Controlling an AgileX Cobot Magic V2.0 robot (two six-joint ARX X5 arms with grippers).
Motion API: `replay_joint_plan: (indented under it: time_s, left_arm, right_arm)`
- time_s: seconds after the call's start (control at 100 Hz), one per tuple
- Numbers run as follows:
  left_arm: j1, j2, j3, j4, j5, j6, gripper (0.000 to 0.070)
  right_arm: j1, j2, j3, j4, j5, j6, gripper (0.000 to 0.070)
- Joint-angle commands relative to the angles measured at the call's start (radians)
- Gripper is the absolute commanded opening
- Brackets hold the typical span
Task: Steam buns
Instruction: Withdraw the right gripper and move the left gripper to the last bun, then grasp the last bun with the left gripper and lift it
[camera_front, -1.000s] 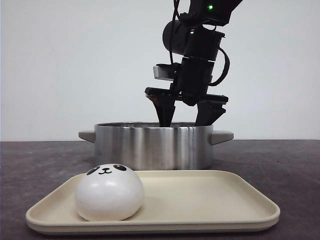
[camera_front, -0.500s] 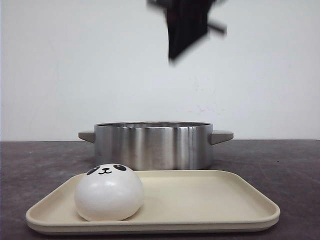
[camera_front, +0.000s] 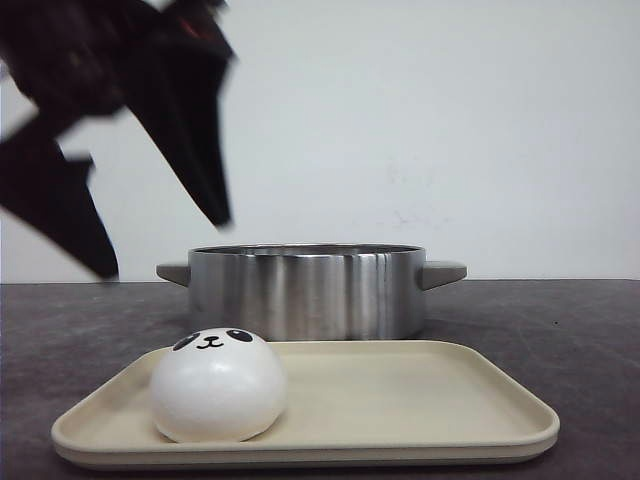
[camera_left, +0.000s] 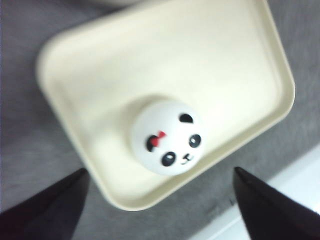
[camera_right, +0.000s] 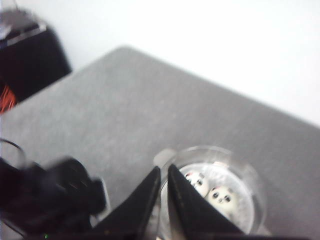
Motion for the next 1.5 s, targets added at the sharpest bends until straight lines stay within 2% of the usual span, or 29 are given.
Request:
replay_joint_plan:
  time_s: [0.0,0.23,0.32,0.54,0.71,0.75,0.86,0.98,1.03,1.14,1.25,1.49]
  left_arm:
    - [-0.026,0.064,0.01,0.018,0.011,0.008,0.0687]
    - [-0.064,0.205,0.011,0.073,0.01,-0.008,0.0678]
    - [-0.069,0.23,0.011,0.084,0.001,-0.008,0.0677]
    - [-0.069,0.245,0.011,0.113,-0.116,-0.032,0.0672]
    - [-0.069,0.251,0.011,0.112,-0.118,-0.034,0.0658]
    - [-0.069,0.254,0.011,0.107,-0.121,-0.034,0.0605]
    - [-0.069,0.258,0.01,0.101,-0.143,-0.034,0.0335]
    - [-0.069,0.258,0.011,0.098,-0.15,-0.027,0.0123]
    - [-0.069,0.258,0.01,0.094,-0.15,-0.012,0.0002]
    - [-0.074,0.254,0.012,0.085,-0.15,0.025,0.0]
    - [-0.077,0.197,0.019,0.094,-0.13,0.026,0.0]
    - [-0.084,0.021,0.115,0.218,-0.166,0.032,0.0]
  right_arm:
    - [0.013,-0.006,0.02,-0.002,0.025,0.012,0.0017]
    - [0.013,-0.055,0.02,-0.056,0.086,0.02,0.0017]
    - [0.013,-0.06,0.02,-0.082,0.087,0.02,0.0017]
    - [0.013,-0.06,0.019,-0.091,0.086,0.021,0.0017]
    - [0.013,-0.059,0.019,-0.091,0.086,0.022,0.0017]
    - [0.013,-0.059,0.019,-0.091,0.086,0.023,0.0017]
    - [0.013,-0.059,0.018,-0.092,0.085,0.027,0.0017]
    - [0.013,-0.059,0.017,-0.093,0.085,0.034,0.0017]
    - [0.013,-0.059,0.017,-0.093,0.085,0.034,0.0017]
    - [0.013,-0.059,0.017,-0.1,0.085,0.035,0.0017]
    - [0.013,-0.059,0.017,-0.115,0.085,0.035,0.0017]
    - [0.013,-0.059,0.017,-0.119,0.085,0.034,0.0017]
